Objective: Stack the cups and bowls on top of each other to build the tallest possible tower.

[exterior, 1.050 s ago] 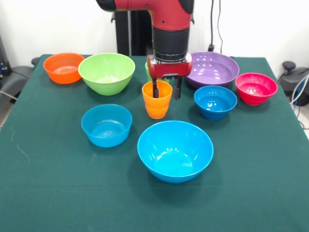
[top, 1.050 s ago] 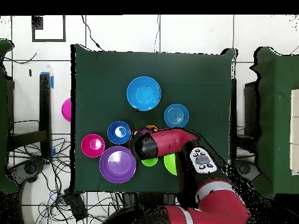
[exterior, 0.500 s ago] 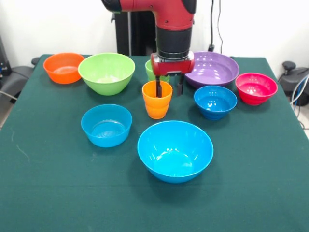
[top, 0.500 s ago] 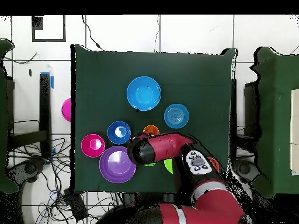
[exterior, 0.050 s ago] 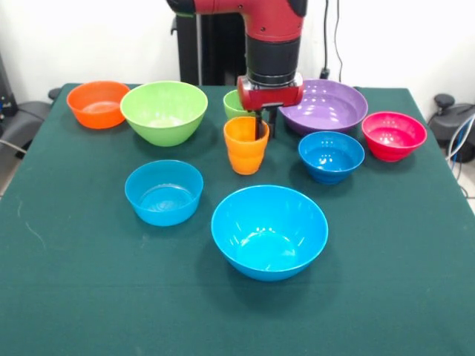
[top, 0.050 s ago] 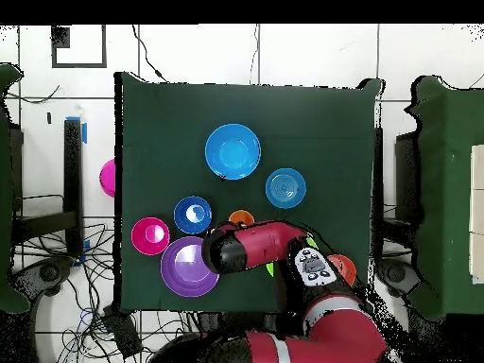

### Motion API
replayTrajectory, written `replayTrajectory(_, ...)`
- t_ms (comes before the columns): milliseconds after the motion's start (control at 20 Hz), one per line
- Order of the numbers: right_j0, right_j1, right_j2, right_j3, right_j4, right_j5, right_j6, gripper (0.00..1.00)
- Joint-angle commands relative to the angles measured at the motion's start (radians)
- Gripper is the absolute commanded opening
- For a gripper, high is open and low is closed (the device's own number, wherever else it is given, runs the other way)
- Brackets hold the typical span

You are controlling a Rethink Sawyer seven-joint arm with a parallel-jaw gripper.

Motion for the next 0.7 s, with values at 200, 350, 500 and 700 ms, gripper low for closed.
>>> replayTrajectory(200, 0.048, -0.025, -0.001, 0.041, 0.006, -0.051, 0.128, 0.00)
replayTrajectory(350, 0.046, -0.015, 0.002, 0.033, 0.009, -0.052, 0.124, 0.00)
replayTrajectory(500, 0.044, -0.015, 0.005, 0.034, 0.010, -0.050, 0.121, 0.00)
replayTrajectory(700, 0.048, -0.060, 0.011, 0.036, 0.013, -0.029, 0.108, 0.00)
